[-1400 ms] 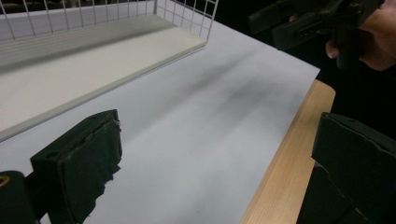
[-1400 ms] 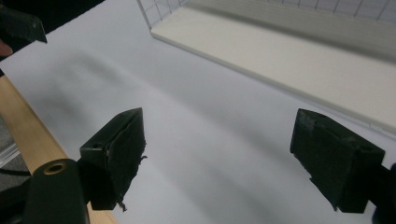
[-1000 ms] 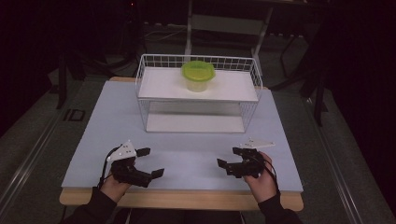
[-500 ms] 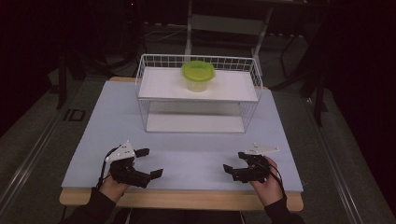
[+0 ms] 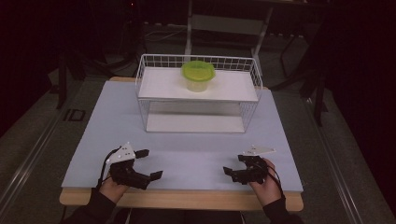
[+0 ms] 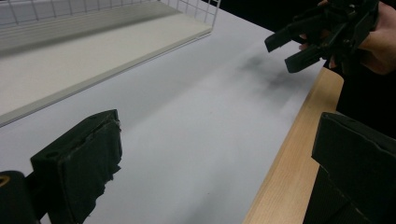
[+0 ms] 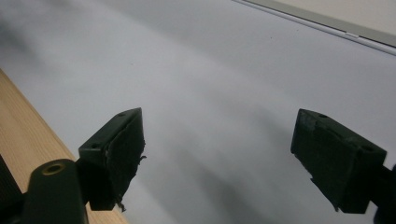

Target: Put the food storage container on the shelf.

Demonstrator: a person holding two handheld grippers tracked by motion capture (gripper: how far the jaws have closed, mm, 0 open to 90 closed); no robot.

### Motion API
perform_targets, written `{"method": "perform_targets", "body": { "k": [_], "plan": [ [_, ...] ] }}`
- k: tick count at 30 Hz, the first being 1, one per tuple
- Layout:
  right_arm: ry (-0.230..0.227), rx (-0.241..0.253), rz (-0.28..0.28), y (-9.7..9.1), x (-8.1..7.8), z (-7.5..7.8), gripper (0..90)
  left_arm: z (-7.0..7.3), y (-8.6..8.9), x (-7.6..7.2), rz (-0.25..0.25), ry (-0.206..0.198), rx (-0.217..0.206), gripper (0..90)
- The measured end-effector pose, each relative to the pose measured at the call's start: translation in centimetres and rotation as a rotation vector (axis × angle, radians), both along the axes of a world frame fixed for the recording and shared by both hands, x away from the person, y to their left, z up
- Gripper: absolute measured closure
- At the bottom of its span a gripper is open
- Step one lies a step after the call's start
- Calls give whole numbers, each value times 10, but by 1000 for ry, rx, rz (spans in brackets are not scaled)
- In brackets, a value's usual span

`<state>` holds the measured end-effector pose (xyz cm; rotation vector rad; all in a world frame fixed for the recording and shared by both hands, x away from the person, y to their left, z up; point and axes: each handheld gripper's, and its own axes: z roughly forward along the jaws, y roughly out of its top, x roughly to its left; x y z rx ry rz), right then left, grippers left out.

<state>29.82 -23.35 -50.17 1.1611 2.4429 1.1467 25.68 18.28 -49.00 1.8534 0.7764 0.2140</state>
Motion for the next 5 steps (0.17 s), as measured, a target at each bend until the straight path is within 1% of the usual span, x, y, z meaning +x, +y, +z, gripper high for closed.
{"method": "perform_targets", "body": {
  "k": [5],
  "plan": [
    [12,12,-5,-2,2,-1,172,-1,3,1,16,11,-3,25]
  ]
}}
